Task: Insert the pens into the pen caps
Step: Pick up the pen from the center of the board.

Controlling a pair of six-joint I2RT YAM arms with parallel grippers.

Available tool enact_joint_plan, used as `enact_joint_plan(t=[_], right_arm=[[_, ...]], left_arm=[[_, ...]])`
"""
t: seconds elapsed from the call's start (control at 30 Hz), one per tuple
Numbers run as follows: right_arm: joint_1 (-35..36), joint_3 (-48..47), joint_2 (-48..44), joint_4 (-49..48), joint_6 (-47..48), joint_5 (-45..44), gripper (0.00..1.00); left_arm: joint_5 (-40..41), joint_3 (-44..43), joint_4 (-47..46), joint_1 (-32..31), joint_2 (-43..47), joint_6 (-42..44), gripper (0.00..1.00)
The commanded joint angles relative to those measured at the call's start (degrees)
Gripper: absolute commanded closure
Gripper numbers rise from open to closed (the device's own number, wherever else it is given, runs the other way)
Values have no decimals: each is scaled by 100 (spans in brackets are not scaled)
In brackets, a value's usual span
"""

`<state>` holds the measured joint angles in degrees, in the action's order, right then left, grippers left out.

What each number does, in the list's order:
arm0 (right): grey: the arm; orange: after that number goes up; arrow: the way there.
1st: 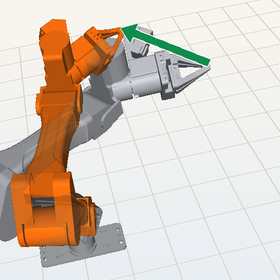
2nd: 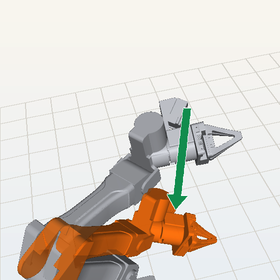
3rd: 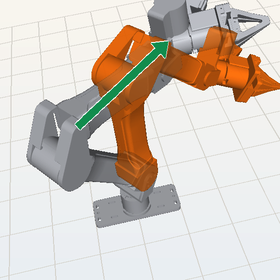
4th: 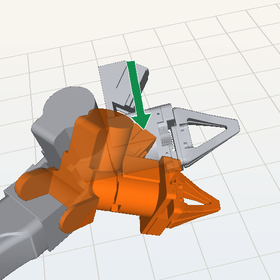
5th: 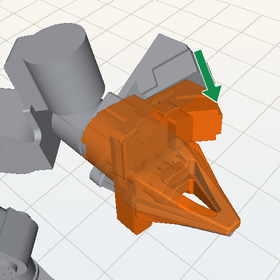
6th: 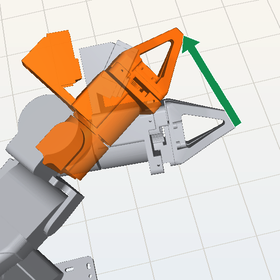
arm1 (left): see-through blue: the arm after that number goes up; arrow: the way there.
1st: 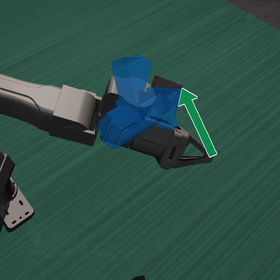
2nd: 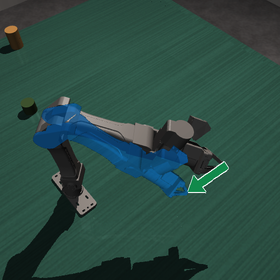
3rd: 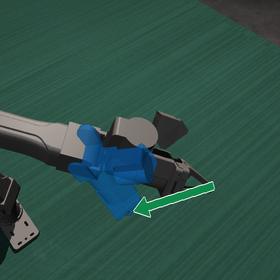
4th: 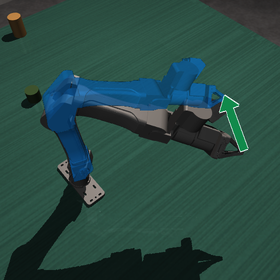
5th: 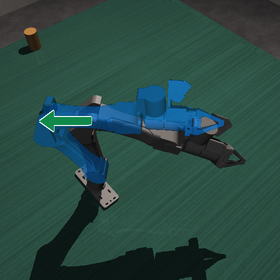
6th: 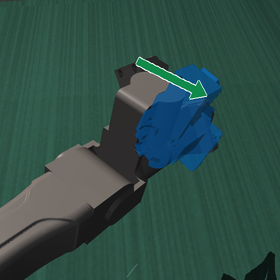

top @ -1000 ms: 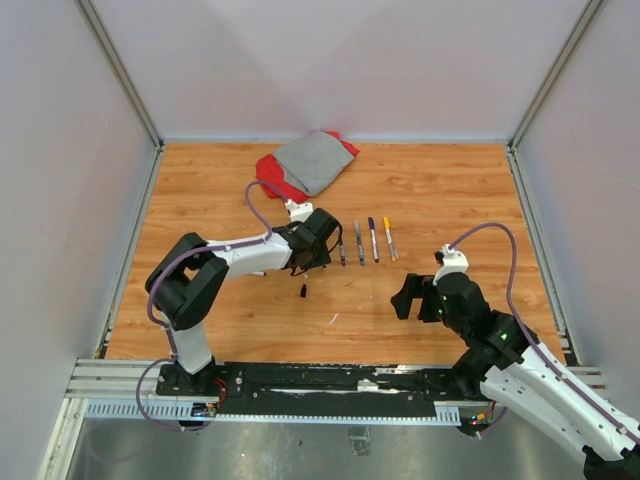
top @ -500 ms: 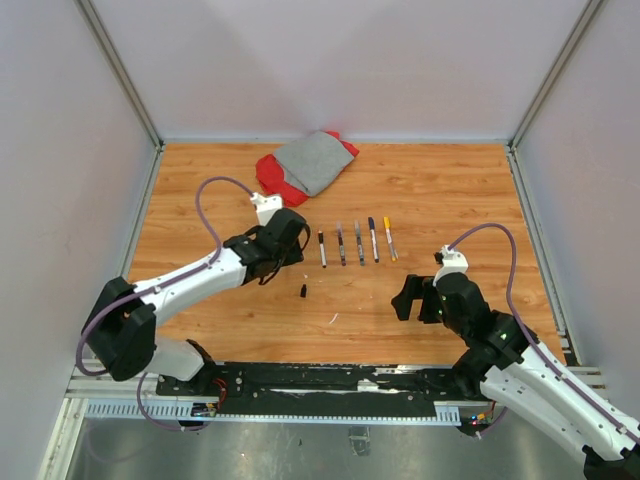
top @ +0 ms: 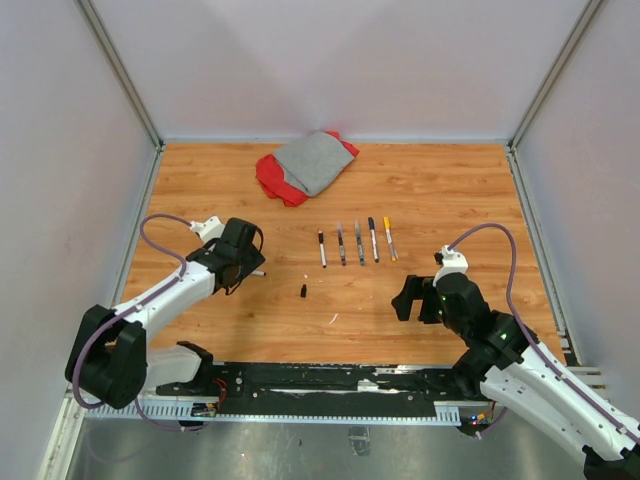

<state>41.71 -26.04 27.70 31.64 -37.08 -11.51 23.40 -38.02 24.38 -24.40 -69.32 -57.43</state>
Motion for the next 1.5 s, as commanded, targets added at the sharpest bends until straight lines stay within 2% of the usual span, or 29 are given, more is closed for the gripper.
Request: enact_joint_plan(t=[0.0, 0.33, 0.67, 0.93, 1.1, 1.3, 1.47], right_arm=[[-49, -32, -19, 96, 59, 76, 2], [-50, -15, -13, 97, 69, 52, 2], [-51, 32, -19, 84, 67, 9, 1], [-51, 103, -62, 70, 84, -15, 1], [-50, 133, -116, 70, 76, -44, 1], [-52, 126, -142, 79, 112, -62, 1], [-52, 82, -140, 112, 117, -36, 1]], left_arm=[[84, -164, 128, 137, -228, -495, 34], [-131, -460, 293, 168, -928, -698, 37], [75, -654, 270, 173, -1436, -756, 41], [41, -773, 380, 172, -2027, -741, 51], [-23, -719, 340, 173, -2121, -673, 65], [-116, -557, 191, 170, -2050, -441, 76], [-275, -399, -95, 172, -1944, 157, 92]])
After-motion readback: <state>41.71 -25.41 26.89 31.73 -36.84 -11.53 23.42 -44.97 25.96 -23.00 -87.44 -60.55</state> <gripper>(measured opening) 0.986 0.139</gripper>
